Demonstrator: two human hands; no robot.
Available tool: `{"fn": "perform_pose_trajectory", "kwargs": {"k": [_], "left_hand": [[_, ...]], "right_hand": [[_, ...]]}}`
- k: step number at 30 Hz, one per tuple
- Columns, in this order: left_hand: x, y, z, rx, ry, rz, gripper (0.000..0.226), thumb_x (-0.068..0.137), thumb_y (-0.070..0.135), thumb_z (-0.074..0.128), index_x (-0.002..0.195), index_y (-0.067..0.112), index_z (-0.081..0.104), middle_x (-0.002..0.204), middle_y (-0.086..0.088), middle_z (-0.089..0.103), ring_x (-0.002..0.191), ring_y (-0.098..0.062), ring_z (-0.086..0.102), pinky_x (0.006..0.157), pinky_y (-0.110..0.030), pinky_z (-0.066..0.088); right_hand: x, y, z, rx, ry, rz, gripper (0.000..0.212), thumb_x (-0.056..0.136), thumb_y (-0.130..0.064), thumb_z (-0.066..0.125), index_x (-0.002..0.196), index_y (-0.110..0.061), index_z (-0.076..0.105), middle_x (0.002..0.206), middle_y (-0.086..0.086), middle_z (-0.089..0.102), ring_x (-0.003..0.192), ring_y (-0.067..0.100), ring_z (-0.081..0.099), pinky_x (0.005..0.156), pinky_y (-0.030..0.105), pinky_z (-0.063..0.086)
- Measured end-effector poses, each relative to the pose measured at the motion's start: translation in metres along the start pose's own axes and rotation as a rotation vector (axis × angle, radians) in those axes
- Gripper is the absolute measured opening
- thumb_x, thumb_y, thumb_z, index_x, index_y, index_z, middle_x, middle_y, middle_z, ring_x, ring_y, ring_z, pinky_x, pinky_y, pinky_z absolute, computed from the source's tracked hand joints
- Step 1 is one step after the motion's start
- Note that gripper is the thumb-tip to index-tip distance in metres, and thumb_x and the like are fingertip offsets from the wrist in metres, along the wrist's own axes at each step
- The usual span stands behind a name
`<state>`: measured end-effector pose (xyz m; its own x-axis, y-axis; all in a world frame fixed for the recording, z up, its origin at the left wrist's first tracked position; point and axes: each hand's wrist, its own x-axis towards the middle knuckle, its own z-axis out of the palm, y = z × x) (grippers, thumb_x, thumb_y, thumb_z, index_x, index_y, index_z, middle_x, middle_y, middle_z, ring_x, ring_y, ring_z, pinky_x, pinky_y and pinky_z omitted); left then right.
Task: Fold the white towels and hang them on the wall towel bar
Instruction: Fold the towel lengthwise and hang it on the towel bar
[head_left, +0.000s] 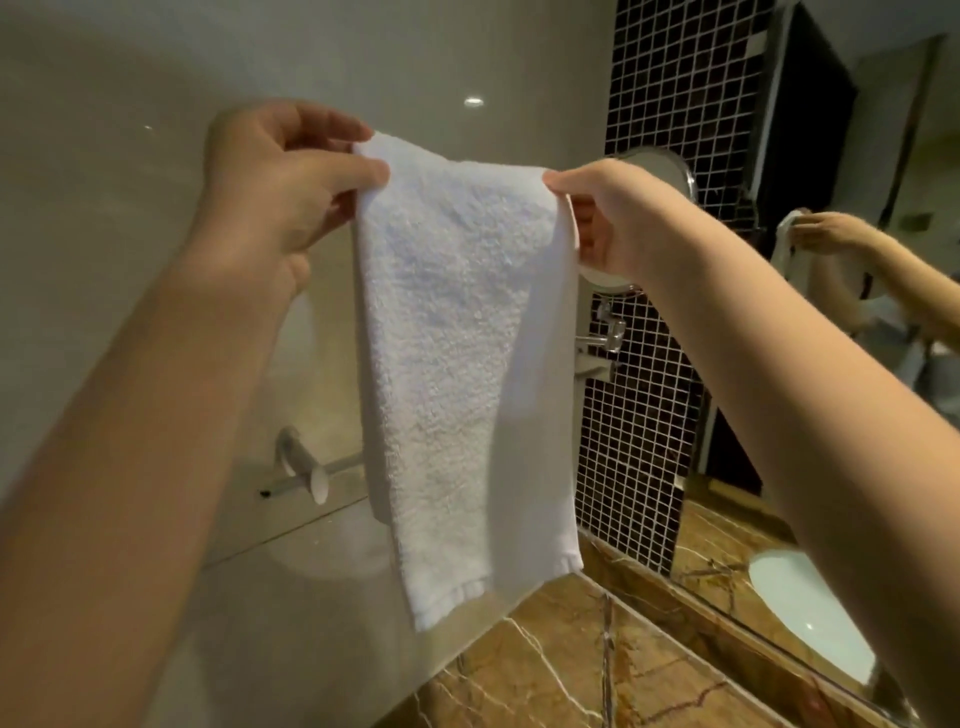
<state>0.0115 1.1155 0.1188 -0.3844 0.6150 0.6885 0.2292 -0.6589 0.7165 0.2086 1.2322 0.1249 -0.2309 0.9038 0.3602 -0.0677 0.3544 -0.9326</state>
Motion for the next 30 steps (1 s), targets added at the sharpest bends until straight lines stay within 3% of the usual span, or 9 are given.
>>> {"fn": "perform_pose_trajectory", "kwargs": {"k": [3, 8, 16, 24, 30], "left_hand": [[0.016, -0.001, -0.002, 0.017, 0.013, 0.012, 0.028, 0.074, -0.005, 0.071, 0.07, 0.021, 0.061, 0.062, 0.01, 0.056, 0.062, -0.004, 0.06, 0.069, -0.02, 0.055], [0.042, 0.004, -0.004, 0.058, 0.033, 0.071, 0.027, 0.074, -0.006, 0.07, 0.071, 0.02, 0.061, 0.068, 0.005, 0.055, 0.065, -0.006, 0.061, 0.068, -0.02, 0.055], [0.077, 0.012, -0.013, 0.145, 0.127, 0.214, 0.026, 0.072, -0.003, 0.071, 0.069, 0.022, 0.063, 0.061, 0.011, 0.061, 0.061, -0.001, 0.06, 0.068, -0.022, 0.054], [0.08, -0.018, -0.03, 0.156, 0.145, 0.151, 0.027, 0.07, -0.003, 0.072, 0.066, 0.023, 0.063, 0.048, 0.014, 0.058, 0.056, -0.004, 0.057, 0.067, -0.026, 0.052], [0.055, -0.057, -0.038, 0.16, 0.164, 0.048, 0.028, 0.075, -0.006, 0.07, 0.07, 0.02, 0.062, 0.065, 0.003, 0.055, 0.057, -0.002, 0.056, 0.064, -0.019, 0.052]], "right_hand": [[0.019, -0.004, 0.009, 0.055, -0.024, -0.009, 0.004, 0.09, -0.015, 0.058, 0.088, -0.012, 0.061, 0.073, 0.0, 0.059, 0.061, 0.012, 0.058, 0.052, 0.019, 0.048], [0.05, -0.015, 0.023, 0.109, -0.053, -0.046, 0.005, 0.087, -0.014, 0.057, 0.091, -0.011, 0.057, 0.073, 0.002, 0.046, 0.063, 0.015, 0.05, 0.049, 0.019, 0.046], [0.084, -0.039, 0.048, 0.203, -0.087, -0.105, 0.03, 0.069, -0.019, 0.062, 0.098, -0.013, 0.056, 0.085, 0.006, 0.047, 0.074, 0.021, 0.053, 0.06, 0.022, 0.048], [0.099, -0.006, 0.061, 0.221, -0.168, -0.008, 0.01, 0.091, -0.013, 0.051, 0.097, -0.009, 0.058, 0.076, 0.001, 0.055, 0.064, 0.015, 0.057, 0.051, 0.015, 0.046], [0.097, 0.041, 0.071, 0.129, -0.123, 0.114, 0.013, 0.087, -0.014, 0.057, 0.1, -0.011, 0.054, 0.087, 0.006, 0.047, 0.074, 0.019, 0.05, 0.05, 0.017, 0.045]]}}
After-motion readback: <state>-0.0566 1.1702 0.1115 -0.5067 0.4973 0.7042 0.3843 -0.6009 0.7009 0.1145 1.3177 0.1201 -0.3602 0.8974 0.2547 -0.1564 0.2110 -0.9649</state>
